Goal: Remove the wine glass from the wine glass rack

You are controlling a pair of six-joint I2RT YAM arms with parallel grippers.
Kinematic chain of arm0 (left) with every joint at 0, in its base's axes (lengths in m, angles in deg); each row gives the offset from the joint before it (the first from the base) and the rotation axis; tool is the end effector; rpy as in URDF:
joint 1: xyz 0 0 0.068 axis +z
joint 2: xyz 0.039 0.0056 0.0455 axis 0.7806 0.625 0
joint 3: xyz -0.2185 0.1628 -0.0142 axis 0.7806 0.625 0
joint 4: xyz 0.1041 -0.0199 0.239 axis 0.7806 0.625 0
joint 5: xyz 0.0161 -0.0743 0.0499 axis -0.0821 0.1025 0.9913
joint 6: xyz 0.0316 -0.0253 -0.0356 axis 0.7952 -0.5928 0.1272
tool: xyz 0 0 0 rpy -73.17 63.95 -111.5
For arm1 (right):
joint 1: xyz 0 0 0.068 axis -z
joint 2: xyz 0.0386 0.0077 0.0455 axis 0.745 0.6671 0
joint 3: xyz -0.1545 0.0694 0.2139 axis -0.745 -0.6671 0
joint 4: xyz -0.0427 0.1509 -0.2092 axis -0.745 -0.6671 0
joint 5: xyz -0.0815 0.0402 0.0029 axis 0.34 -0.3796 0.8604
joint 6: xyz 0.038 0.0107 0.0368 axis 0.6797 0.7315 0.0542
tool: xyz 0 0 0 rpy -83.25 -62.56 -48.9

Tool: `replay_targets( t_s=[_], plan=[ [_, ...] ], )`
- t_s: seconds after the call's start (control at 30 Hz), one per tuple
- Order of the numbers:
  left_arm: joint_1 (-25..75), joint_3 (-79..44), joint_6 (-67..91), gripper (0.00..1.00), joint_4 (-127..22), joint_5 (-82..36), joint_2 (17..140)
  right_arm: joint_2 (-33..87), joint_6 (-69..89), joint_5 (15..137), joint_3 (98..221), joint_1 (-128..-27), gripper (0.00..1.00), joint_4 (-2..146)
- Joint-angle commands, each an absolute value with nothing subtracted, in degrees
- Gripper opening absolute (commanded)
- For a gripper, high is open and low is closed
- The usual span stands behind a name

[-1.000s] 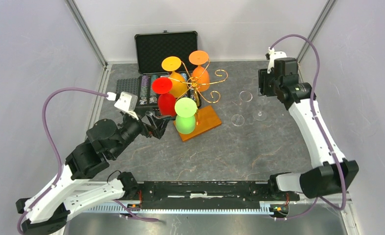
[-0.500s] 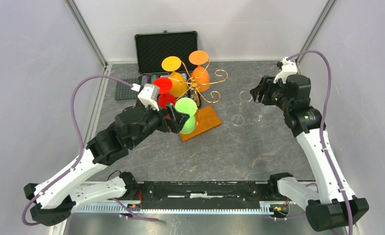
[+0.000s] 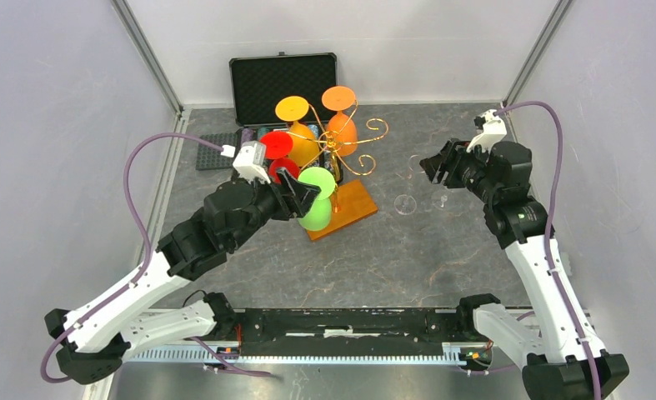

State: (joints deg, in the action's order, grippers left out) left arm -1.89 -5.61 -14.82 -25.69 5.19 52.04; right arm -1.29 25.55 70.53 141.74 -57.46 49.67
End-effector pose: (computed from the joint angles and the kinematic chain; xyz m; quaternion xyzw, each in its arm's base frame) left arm 0.1175 -0.1370 0.3945 -0.0030 0.7794 -0.3436 0.5239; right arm 0.1983 0.0409 0.3727 0.0231 0.8058 0.2498 0.5364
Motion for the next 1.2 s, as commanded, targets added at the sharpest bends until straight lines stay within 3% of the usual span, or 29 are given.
replay_targets(
  t_s=[0.0, 0.17, 0.33, 0.47, 0.93, 1.17],
  plan=[
    [-1.52, -4.49, -19.79, 0.67, -29.01, 7.72, 49.84, -2.43, 26.17, 69.41, 141.01, -57.37, 0.62, 52.86],
    [-1.45, -4.28, -20.46, 0.55, -28.35, 7.36, 48.47, -2.70, 26.51, 69.10, 140.70, -57.34, 0.62, 53.44],
    [-0.49, -4.54, -20.79, 0.52, -28.63, 3.47, 48.43, -3.00, 27.10, 69.04, 140.24, -57.38, 0.61, 54.33],
    [2.95, -5.60, -21.33, 0.44, -27.82, -1.50, 49.21, -3.06, 27.46, 68.91, 139.71, -57.36, 0.61, 55.00],
    [14.85, -7.40, -23.17, 0.02, -28.49, -20.18, 48.25, -3.35, 28.00, 68.99, 139.16, -57.34, 0.60, 55.87],
    [15.93, -10.00, -24.36, 0.02, -29.83, -24.48, 49.91, -3.69, 28.48, 69.14, 138.76, -57.40, 0.60, 56.32]
  ],
)
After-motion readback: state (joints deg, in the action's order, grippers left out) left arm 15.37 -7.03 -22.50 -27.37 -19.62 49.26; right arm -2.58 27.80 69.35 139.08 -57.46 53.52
